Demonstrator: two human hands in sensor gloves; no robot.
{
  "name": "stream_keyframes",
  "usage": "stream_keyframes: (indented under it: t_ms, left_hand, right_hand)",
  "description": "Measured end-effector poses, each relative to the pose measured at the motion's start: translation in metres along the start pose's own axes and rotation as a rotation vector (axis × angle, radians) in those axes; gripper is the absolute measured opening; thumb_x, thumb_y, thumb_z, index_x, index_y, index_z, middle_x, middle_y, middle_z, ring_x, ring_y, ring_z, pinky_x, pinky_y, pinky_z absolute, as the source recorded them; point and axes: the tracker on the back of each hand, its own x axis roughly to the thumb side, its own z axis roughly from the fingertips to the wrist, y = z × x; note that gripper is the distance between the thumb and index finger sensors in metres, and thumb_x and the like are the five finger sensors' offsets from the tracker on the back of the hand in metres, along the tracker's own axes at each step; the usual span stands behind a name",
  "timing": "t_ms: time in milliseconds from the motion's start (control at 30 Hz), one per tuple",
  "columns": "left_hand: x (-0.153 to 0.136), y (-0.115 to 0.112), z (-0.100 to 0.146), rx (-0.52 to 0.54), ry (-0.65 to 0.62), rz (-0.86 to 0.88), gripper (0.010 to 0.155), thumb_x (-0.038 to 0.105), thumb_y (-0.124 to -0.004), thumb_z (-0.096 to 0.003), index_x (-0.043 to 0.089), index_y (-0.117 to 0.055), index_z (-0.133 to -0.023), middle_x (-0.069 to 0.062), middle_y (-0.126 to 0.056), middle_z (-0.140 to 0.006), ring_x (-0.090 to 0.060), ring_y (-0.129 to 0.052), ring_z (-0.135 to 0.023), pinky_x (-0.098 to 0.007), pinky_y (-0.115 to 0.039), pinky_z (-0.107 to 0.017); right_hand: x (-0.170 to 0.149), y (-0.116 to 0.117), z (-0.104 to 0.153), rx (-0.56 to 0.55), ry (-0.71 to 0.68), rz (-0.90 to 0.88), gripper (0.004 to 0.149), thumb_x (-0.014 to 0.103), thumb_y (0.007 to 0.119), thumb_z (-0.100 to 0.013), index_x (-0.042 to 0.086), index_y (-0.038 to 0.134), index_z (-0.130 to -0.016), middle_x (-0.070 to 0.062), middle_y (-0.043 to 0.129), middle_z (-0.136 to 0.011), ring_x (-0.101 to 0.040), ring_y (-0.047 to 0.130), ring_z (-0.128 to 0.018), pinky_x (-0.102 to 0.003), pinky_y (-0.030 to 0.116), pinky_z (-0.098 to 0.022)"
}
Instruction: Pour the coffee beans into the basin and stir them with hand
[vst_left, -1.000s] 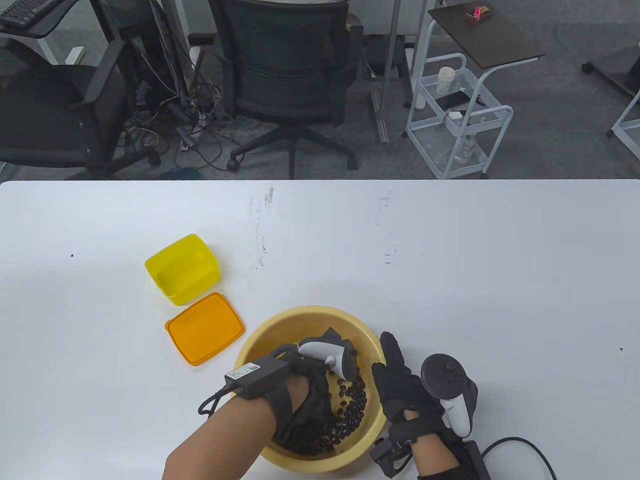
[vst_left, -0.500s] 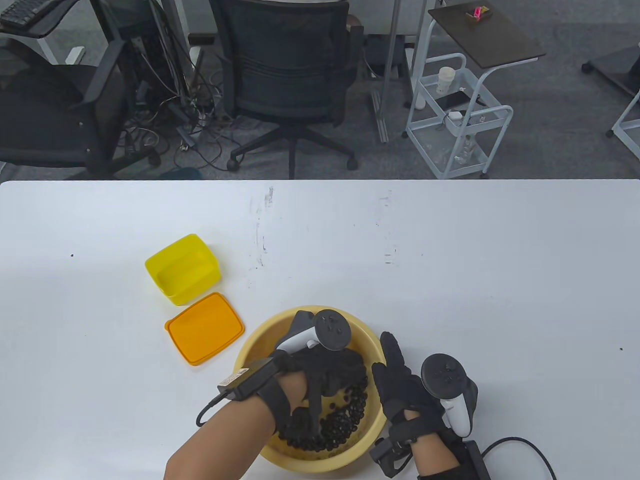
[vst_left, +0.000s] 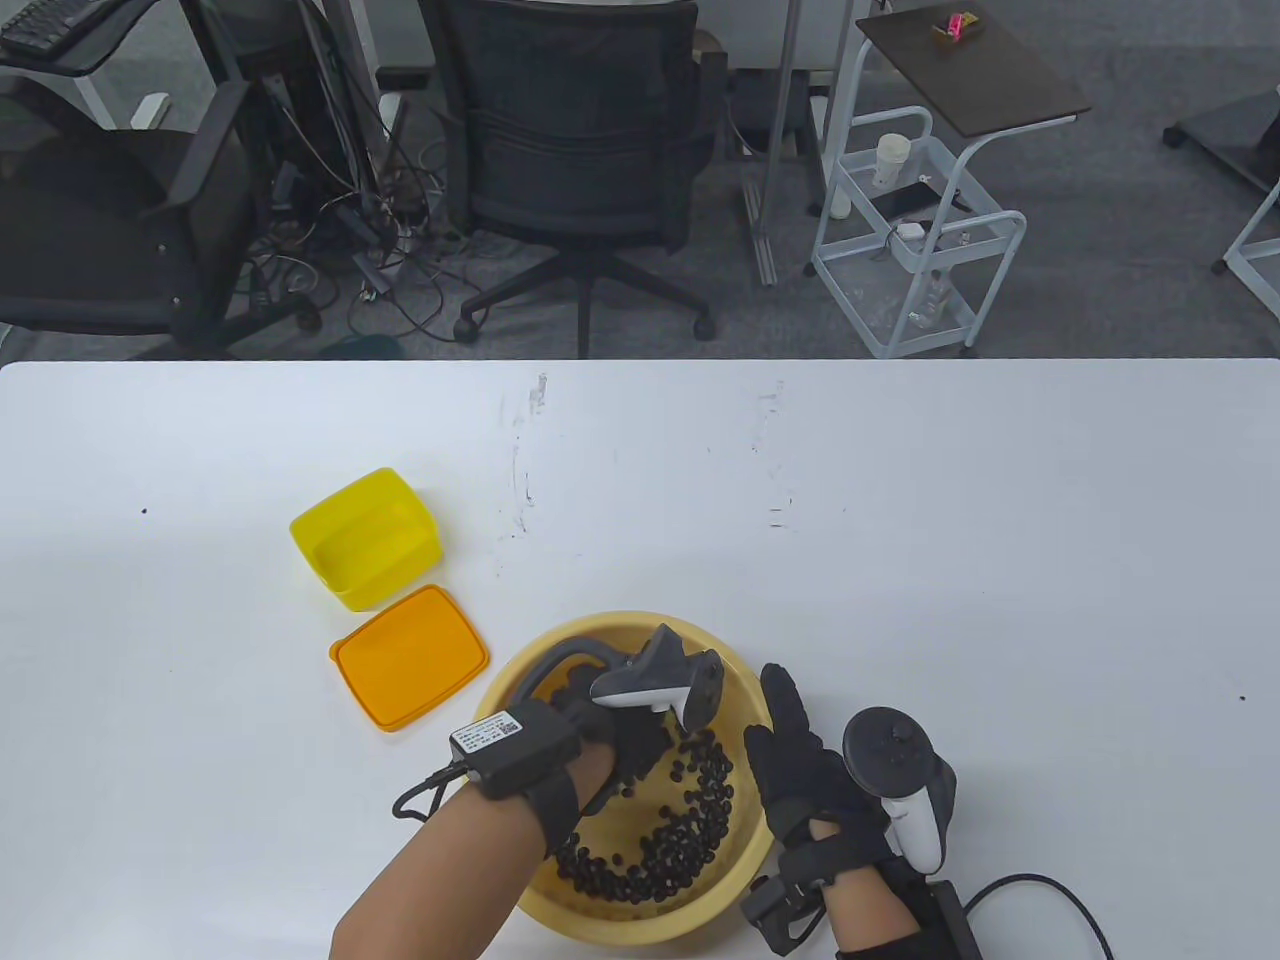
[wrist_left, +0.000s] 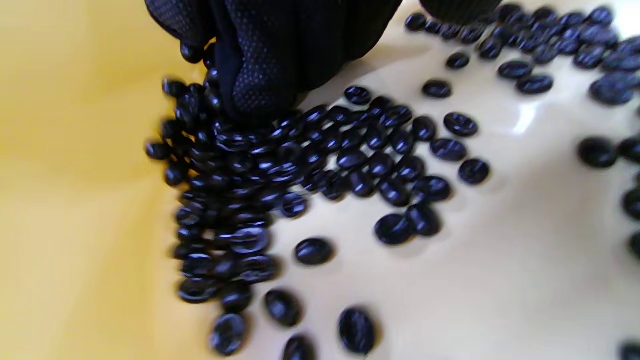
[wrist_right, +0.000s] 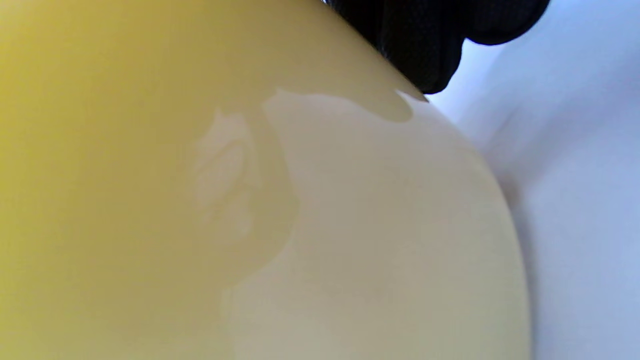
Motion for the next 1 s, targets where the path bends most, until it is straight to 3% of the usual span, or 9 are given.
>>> stream_keyframes:
  t_ms: [133, 233, 367, 533, 600, 700, 800, 900, 1000]
  left_hand:
    - [-0.001, -0.007, -0.001, -0.130, 0.061, -0.006, 0.066, 0.047, -0.058, -0.0529, -0.001, -0.062, -0.098, -0.024, -0.080, -0.090, -0.037, -0.097, -0.076, -0.050, -0.064, -0.069]
    - [0.001, -0.011, 0.000, -0.157, 0.064, -0.054, 0.067, 0.048, -0.059, -0.0523, -0.004, -0.068, -0.094, -0.026, -0.086, -0.085, -0.038, -0.101, -0.071, -0.050, -0.067, -0.067]
    - [0.003, -0.020, -0.003, -0.339, 0.068, -0.074, 0.069, 0.050, -0.058, -0.0525, -0.006, -0.075, -0.088, -0.025, -0.093, -0.077, -0.037, -0.106, -0.063, -0.050, -0.067, -0.068]
    - [0.016, -0.035, -0.006, -0.525, -0.111, 0.078, 0.067, 0.051, -0.061, -0.0501, -0.004, -0.088, -0.077, -0.022, -0.104, -0.065, -0.036, -0.112, -0.050, -0.048, -0.073, -0.063]
    - [0.023, -0.036, -0.006, -0.532, -0.193, 0.156, 0.067, 0.051, -0.061, -0.0498, -0.005, -0.089, -0.074, -0.021, -0.106, -0.061, -0.035, -0.113, -0.046, -0.047, -0.075, -0.062]
    - [0.029, -0.029, -0.005, -0.508, -0.337, 0.332, 0.066, 0.052, -0.060, -0.0504, -0.002, -0.087, -0.076, -0.017, -0.105, -0.064, -0.032, -0.113, -0.050, -0.047, -0.073, -0.064]
    - [0.032, -0.020, -0.006, -0.435, -0.464, 0.543, 0.062, 0.048, -0.058, -0.0543, 0.001, -0.069, -0.092, -0.015, -0.093, -0.080, -0.029, -0.104, -0.068, -0.048, -0.066, -0.069]
    - [0.030, -0.010, -0.007, -0.259, -0.509, 0.662, 0.060, 0.042, -0.057, -0.0564, 0.006, -0.047, -0.103, -0.013, -0.076, -0.094, -0.026, -0.090, -0.082, -0.047, -0.057, -0.074]
    - [0.024, -0.003, -0.006, -0.050, -0.427, 0.581, 0.058, 0.040, -0.059, -0.0554, 0.009, -0.046, -0.103, -0.011, -0.071, -0.098, -0.024, -0.086, -0.082, -0.047, -0.052, -0.076]
  right_hand:
    - [0.000, 0.000, 0.000, 0.000, 0.000, 0.001, 0.063, 0.036, 0.052, -0.057, 0.018, 0.018, -0.107, -0.025, 0.051, -0.100, -0.051, 0.072, -0.081, -0.063, 0.055, -0.059]
    - [0.000, 0.000, 0.000, 0.001, 0.000, 0.000, 0.063, 0.036, 0.052, -0.057, 0.018, 0.018, -0.107, -0.026, 0.050, -0.100, -0.051, 0.072, -0.081, -0.063, 0.055, -0.059]
    - [0.000, 0.000, 0.000, 0.001, 0.000, 0.002, 0.063, 0.036, 0.052, -0.057, 0.018, 0.018, -0.107, -0.025, 0.050, -0.100, -0.051, 0.072, -0.082, -0.063, 0.055, -0.059]
    - [0.000, 0.000, 0.000, 0.003, 0.000, 0.001, 0.063, 0.037, 0.052, -0.057, 0.018, 0.018, -0.107, -0.025, 0.050, -0.100, -0.051, 0.072, -0.082, -0.063, 0.054, -0.059]
    - [0.000, 0.000, 0.000, 0.004, 0.000, 0.001, 0.063, 0.037, 0.052, -0.057, 0.018, 0.018, -0.107, -0.025, 0.050, -0.100, -0.051, 0.071, -0.082, -0.063, 0.054, -0.059]
    - [0.000, 0.000, 0.000, 0.004, 0.000, 0.001, 0.063, 0.036, 0.052, -0.057, 0.018, 0.018, -0.107, -0.026, 0.050, -0.100, -0.051, 0.071, -0.082, -0.063, 0.054, -0.059]
    - [0.000, 0.000, 0.000, 0.003, 0.002, 0.005, 0.063, 0.037, 0.052, -0.057, 0.018, 0.018, -0.107, -0.026, 0.050, -0.100, -0.051, 0.071, -0.082, -0.063, 0.054, -0.059]
    - [0.000, 0.000, 0.000, 0.003, 0.004, 0.004, 0.063, 0.037, 0.051, -0.057, 0.018, 0.018, -0.107, -0.026, 0.050, -0.100, -0.051, 0.071, -0.082, -0.063, 0.054, -0.059]
    - [0.000, -0.001, 0.000, 0.002, 0.006, 0.008, 0.063, 0.037, 0.052, -0.057, 0.018, 0.018, -0.107, -0.026, 0.050, -0.100, -0.051, 0.071, -0.082, -0.063, 0.054, -0.059]
